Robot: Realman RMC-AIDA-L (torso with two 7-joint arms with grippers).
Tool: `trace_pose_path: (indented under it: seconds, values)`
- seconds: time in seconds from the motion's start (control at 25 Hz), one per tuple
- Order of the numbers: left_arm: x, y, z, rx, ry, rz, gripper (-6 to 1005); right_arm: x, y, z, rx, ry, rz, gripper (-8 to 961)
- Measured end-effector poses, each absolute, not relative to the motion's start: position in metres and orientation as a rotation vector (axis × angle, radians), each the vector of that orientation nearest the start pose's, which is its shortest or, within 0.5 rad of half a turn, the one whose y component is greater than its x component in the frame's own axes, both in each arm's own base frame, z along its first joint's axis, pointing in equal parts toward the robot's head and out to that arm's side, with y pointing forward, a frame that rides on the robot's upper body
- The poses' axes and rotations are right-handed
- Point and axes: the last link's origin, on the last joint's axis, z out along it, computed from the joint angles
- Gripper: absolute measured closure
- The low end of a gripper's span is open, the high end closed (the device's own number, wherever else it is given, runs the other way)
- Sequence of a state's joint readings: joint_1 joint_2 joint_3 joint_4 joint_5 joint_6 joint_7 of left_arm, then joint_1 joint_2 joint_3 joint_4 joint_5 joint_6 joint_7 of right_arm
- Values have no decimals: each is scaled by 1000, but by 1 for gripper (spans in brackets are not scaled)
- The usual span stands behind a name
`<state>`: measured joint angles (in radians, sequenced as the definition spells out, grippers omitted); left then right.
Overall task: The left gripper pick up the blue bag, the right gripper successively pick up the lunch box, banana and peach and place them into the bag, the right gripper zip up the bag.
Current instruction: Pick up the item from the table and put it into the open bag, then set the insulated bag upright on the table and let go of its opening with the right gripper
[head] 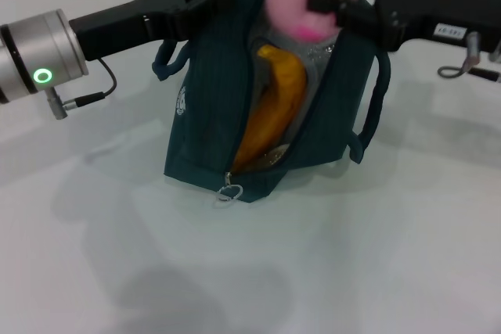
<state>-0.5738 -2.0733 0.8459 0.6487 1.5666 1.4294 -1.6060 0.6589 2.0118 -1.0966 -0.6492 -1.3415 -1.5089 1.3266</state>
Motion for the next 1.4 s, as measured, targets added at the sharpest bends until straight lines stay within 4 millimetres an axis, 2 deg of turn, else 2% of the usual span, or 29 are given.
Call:
trace_pose_path:
  seconds: [0.24, 0.48, 0.76, 1.0, 1.2, 1.4]
  values:
    - [-211, 372, 17, -2472, -829, -1121, 958, 145, 364, 7, -2792, 207, 1111, 700]
    - [-210, 373, 16, -2478, -826, -1118, 958, 151, 367, -11, -2868, 260, 915, 686]
    - [-209, 373, 16, -2479, -826, -1118, 958, 142, 365, -27, -2940, 200, 823, 669]
    - [-209, 373, 15, -2479, -828, -1120, 958, 142, 366, -25, -2900, 208, 850, 551]
    - [-210, 372, 15, -2476, -831, -1119, 958, 152, 363, -8, -2802, 222, 936, 453]
    - [-212, 371, 15, -2469, -839, -1118, 958, 181, 342, 15, -2750, 223, 968, 221]
